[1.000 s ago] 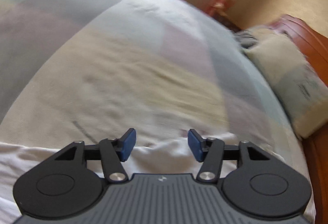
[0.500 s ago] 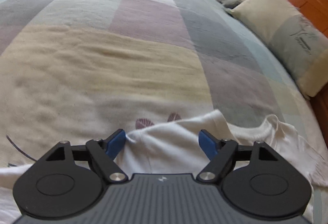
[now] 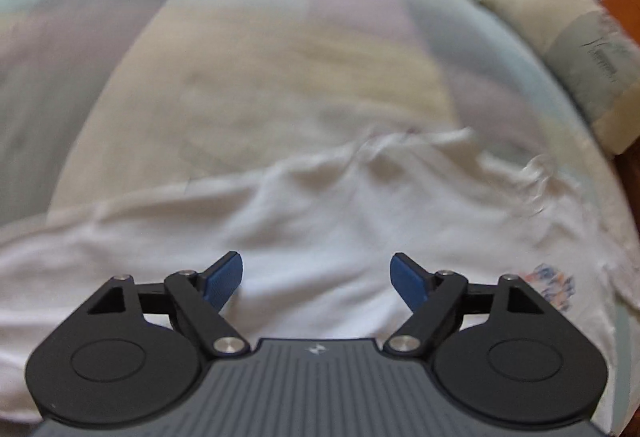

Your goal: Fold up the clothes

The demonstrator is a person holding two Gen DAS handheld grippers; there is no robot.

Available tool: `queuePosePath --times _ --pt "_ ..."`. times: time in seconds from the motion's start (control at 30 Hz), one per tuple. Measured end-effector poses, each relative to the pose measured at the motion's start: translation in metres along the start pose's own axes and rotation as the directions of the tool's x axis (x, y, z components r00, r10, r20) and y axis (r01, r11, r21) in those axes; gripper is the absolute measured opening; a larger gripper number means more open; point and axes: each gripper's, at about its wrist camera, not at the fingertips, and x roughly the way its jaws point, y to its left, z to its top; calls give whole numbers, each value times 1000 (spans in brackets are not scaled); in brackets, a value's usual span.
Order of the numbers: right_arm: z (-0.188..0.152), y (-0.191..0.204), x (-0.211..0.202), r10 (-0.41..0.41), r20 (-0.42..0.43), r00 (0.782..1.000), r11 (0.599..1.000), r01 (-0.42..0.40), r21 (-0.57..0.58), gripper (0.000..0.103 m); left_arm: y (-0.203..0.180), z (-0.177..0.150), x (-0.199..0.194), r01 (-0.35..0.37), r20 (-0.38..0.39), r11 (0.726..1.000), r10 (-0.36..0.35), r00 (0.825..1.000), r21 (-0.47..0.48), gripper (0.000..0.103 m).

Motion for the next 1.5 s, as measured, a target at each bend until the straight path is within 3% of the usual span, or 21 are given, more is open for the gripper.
queuePosePath --times 0.07,0.2,0.33,0.43,0.53,0.6,0.7,0.73,0.83,0.9,1.03,1.2,1.37,1.43,1.5 --pt "-1 2 2 1 -15 1000 1000 -1 2 103 9 -5 8 -4 16 1000 5 1000 -27 85" --pt "-2 3 4 -5 -29 1000 1000 5 3 103 19 12 21 8 121 999 -2 993 -44 92" --pt "-5 -3 0 -6 -31 1000 1000 7 20 103 17 30 26 -4 117 999 9 993 -41 94" --pt "-7 -9 -1 -7 -28 1000 999 9 45 103 13 26 11 -20 124 1000 22 992 -15 94" --pt "-8 -12 -3 1 -19 1000 998 0 63 103 14 4 -15 7 176 1000 -10 984 19 94" --pt "-8 -11 -3 4 -20 1000 998 -2 63 103 13 -14 -30 -40 213 997 26 977 59 94" --pt "-8 -7 -5 7 -17 1000 998 -6 55 103 10 -47 -39 -205 302 969 155 941 141 94" --pt "-8 -6 -7 8 -16 1000 998 -7 54 103 11 -53 -38 -232 304 961 178 936 151 94" --pt "-9 -2 -13 2 -15 1000 999 -1 43 103 27 -68 -32 -254 263 958 212 941 136 94" --pt "-11 0 -18 -4 -10 1000 999 5 33 103 44 -77 -27 -297 241 949 265 934 108 94" --pt "-17 0 -20 -13 -30 999 999 13 30 103 68 -93 -42 -320 253 942 288 924 97 95" --pt "-9 8 -22 14 -21 1000 1000 -14 4 103 79 -87 -60 -229 260 973 218 941 12 95" --pt "20 23 -21 67 9 998 997 -67 -34 103 79 -73 -53 -220 294 975 214 931 -15 95" --pt "34 31 -15 85 11 996 995 -84 -53 103 80 -66 -48 -144 259 989 146 955 -26 95" --pt "49 42 -6 87 13 996 993 -85 -83 103 79 -64 -47 -77 253 997 78 964 -13 95"
